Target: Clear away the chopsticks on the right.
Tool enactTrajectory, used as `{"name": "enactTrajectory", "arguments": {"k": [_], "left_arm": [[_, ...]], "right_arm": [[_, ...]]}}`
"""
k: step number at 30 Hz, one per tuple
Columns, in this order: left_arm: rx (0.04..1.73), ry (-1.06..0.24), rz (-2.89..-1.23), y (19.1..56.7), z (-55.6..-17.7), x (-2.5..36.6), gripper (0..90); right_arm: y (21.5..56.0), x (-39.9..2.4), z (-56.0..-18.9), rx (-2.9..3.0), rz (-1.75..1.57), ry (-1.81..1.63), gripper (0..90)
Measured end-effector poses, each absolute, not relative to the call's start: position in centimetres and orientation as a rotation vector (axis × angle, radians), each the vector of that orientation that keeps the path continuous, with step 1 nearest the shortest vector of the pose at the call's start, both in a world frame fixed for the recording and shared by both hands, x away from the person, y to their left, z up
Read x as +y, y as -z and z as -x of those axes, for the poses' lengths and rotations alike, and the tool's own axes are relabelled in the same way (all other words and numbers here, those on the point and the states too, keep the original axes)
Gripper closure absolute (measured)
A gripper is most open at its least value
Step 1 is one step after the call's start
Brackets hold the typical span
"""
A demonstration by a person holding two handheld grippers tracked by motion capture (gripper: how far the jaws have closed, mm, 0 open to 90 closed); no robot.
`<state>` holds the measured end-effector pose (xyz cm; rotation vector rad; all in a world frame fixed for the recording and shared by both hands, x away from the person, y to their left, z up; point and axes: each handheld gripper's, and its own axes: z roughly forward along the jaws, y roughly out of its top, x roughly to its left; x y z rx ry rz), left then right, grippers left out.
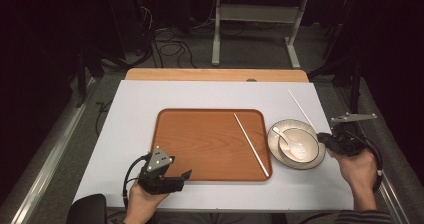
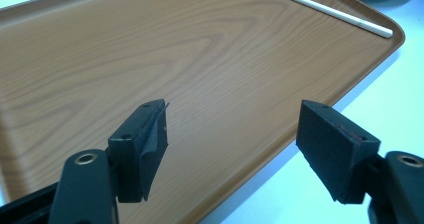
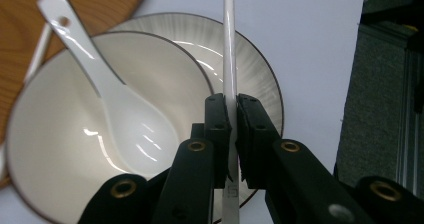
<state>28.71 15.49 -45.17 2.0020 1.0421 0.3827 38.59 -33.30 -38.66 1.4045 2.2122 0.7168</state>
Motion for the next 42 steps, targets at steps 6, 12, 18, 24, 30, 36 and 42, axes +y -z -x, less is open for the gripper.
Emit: {"name": "enactTrajectory", "arguments": {"k": [6,12,18,24,30,36,42], "left_arm": [[1.008,-0.366,-2.014,45.1,-29.2,15.0,29.1],[0.973,-0.351,-2.032,45.1,-29.8,14.3,29.1],[0.952,-0.332,-2.042,45.2,-30.3,13.9,29.1],[0.947,-0.332,-2.04,45.2,-30.4,13.8,29.1],[0.952,-0.335,-2.049,45.3,-30.5,13.7,29.2],[0.959,-0.336,-2.046,45.4,-30.4,13.8,29.2],[0.963,-0.344,-2.038,45.3,-30.2,13.9,29.2]], "right_arm": [[36.8,-31.2,-36.5,2.248,-1.306,-0.826,85.9],[36.6,-27.6,-35.1,2.338,-1.2,-0.864,85.8],[38.6,-23.5,-34.7,2.442,-1.157,-0.823,85.8],[40.6,-20.4,-34.9,2.523,-1.125,-0.766,85.8],[42.8,-18.4,-35.9,2.588,-1.146,-0.719,85.8],[44.4,-17.3,-36.3,2.624,-1.146,-0.656,85.7],[45.2,-16.9,-36.5,2.638,-1.138,-0.626,84.8]]}}
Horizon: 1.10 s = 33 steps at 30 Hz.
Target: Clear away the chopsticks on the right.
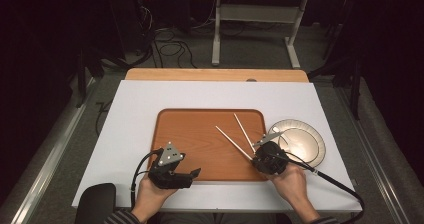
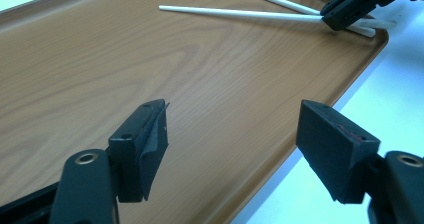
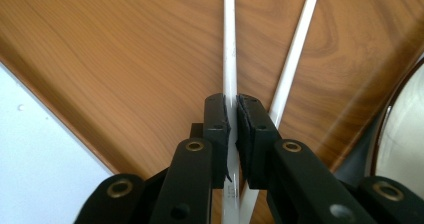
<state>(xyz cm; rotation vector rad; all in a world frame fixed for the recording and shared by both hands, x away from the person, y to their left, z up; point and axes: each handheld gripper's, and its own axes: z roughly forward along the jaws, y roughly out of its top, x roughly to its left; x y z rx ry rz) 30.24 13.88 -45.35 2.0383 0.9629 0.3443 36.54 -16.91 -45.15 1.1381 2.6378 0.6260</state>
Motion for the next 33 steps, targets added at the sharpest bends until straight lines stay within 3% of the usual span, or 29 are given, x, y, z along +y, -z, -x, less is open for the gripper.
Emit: {"name": "enactTrajectory", "arguments": {"k": [33], "left_arm": [[0.967,-0.35,-2.021,45.2,-29.9,14.2,29.2]], "right_arm": [[46.0,-16.1,-36.6,2.485,-1.118,-0.497,83.6]]}}
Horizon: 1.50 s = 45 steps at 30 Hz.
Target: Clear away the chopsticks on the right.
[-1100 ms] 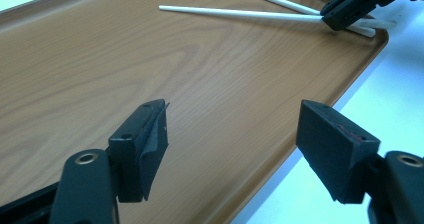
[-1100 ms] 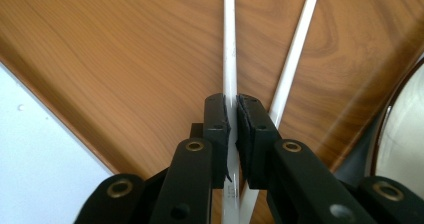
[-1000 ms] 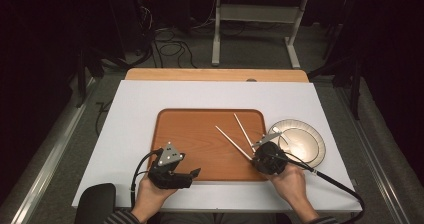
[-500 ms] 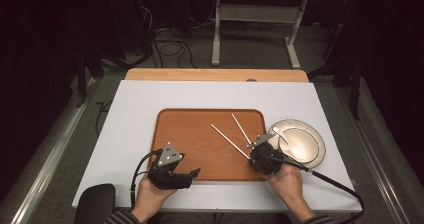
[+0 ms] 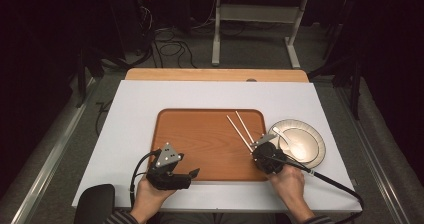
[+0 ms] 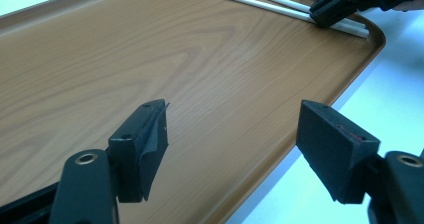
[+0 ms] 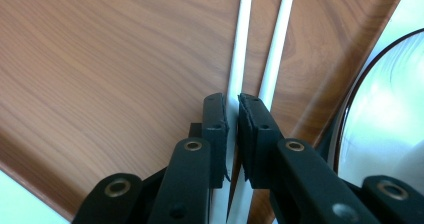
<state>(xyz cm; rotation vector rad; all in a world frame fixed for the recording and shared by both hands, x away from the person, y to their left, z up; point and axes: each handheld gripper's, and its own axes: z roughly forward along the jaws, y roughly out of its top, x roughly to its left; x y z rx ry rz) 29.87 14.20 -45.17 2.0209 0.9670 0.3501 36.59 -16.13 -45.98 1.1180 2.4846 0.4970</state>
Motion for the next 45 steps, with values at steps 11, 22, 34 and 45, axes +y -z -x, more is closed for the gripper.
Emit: {"name": "enactTrajectory", "arguments": {"k": [11,22,34,45], "left_arm": [[0.963,-0.349,-2.024,45.2,-29.8,14.1,29.2],[0.968,-0.357,-2.008,44.9,-29.5,14.3,29.1],[0.998,-0.38,-1.993,44.8,-28.9,14.9,29.1],[1.045,-0.406,-1.973,44.9,-27.9,15.6,29.1]], "right_arm": [[45.7,-16.1,-36.3,2.497,-1.092,-0.521,76.6],[43.0,-17.2,-35.1,2.476,-1.049,-0.777,67.4],[41.6,-18.5,-33.3,2.462,-0.977,-0.898,60.9],[42.4,-20.2,-32.7,2.442,-0.985,-1.002,60.2]]}}
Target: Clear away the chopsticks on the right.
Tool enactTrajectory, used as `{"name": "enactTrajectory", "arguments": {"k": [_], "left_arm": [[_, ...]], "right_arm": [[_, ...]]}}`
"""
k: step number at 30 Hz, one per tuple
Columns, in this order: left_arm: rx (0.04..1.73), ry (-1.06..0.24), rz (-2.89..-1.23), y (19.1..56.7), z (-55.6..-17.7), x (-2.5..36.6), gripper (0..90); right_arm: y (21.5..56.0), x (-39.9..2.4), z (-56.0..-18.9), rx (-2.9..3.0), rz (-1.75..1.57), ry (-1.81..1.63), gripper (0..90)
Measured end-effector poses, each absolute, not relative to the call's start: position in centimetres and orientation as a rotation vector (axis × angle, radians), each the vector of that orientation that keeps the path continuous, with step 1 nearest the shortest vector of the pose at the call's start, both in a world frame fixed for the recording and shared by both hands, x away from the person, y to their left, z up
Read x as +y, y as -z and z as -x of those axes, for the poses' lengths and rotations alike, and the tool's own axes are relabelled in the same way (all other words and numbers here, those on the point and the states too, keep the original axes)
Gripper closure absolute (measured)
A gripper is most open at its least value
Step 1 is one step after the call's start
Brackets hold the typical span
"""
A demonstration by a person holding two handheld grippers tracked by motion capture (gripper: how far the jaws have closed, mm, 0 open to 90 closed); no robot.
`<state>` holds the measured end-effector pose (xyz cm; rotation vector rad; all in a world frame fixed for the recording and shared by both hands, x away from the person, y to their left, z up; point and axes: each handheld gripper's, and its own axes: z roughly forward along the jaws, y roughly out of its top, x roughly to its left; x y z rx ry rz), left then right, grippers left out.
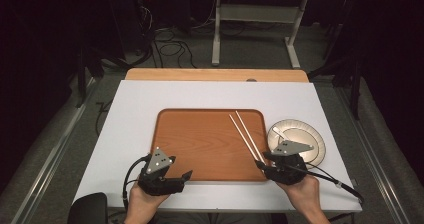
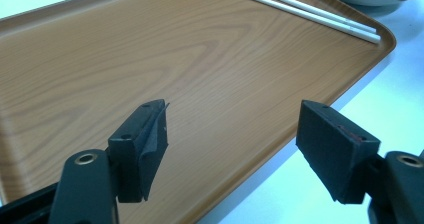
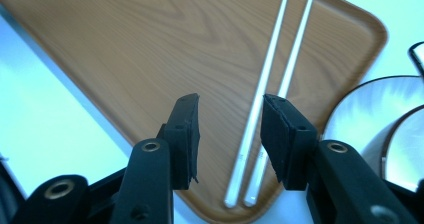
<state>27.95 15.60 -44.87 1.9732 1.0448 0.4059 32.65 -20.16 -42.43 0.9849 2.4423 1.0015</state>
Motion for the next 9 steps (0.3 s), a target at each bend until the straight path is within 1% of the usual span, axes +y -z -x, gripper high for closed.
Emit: {"name": "enactTrajectory", "arguments": {"k": [4,9], "left_arm": [[1.055,-0.419,-1.961,44.7,-27.4,16.0,29.0],[1.074,-0.431,-1.949,44.7,-27.3,16.6,29.0]], "right_arm": [[43.5,-20.3,-32.8,2.452,-0.972,-0.963,59.2],[43.6,-20.0,-33.1,2.458,-0.954,-0.977,57.8]]}}
